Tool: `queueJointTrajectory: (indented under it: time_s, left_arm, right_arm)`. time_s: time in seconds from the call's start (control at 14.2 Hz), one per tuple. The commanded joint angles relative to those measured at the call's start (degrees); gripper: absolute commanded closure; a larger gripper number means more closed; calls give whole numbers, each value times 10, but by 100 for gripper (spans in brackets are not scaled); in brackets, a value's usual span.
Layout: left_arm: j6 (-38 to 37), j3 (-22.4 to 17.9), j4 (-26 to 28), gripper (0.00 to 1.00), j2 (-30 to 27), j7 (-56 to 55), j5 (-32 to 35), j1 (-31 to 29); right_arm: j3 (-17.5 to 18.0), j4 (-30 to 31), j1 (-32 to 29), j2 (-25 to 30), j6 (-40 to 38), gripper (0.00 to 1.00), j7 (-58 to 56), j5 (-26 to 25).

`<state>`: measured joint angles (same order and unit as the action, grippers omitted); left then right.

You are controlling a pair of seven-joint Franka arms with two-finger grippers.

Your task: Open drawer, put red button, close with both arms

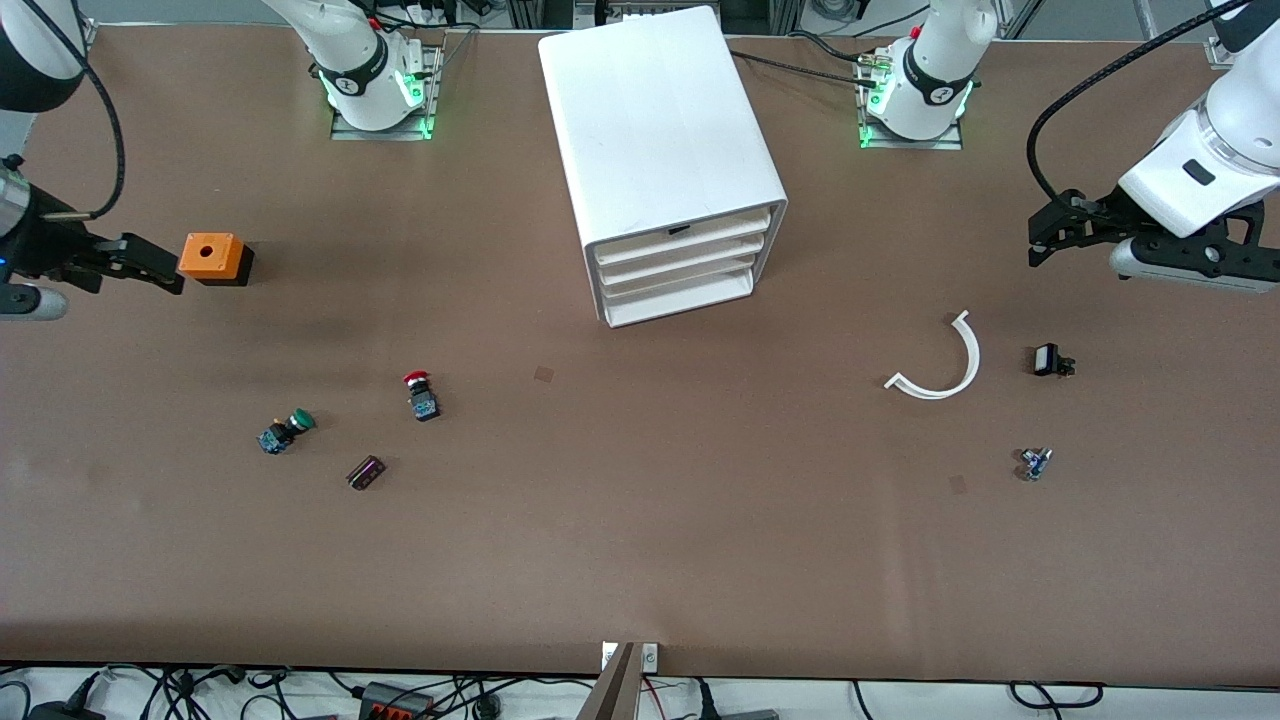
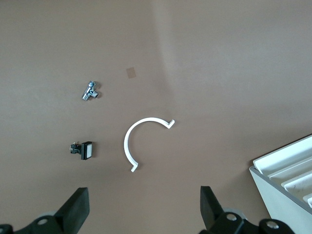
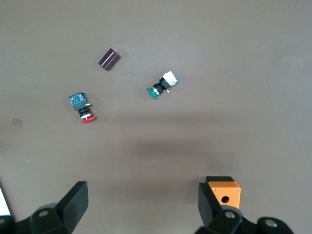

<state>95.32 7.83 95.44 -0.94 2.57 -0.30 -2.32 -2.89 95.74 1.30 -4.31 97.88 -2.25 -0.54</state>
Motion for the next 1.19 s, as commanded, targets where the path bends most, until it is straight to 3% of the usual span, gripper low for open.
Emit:
queueJointTrajectory:
  time_s: [0.0,0.28,0.56,0.77,0.91,1.12]
  left_arm:
    - [-28,2,-22,0,9,6,5,0]
    - [-107,14,-25,0,11,10,-11,13]
    - [-138,33,-26,0,79,14,-65,34]
    - [-137,34,-20,0,143,29,-206,27]
    - [-124,34,-17,0,193,61,-288,24]
    - [-58,34,21,0,242,196,-386,21]
  right_arm:
    - [3,-9,26,-38,6,0,5,-10]
    - [3,-53,50,-125,27,0,6,-3]
    - [3,-87,97,-202,70,0,8,-1]
    - [3,-93,113,-252,114,0,5,45]
    - [3,-93,122,-287,147,0,-4,47]
    - [3,-93,137,-330,180,0,-27,44]
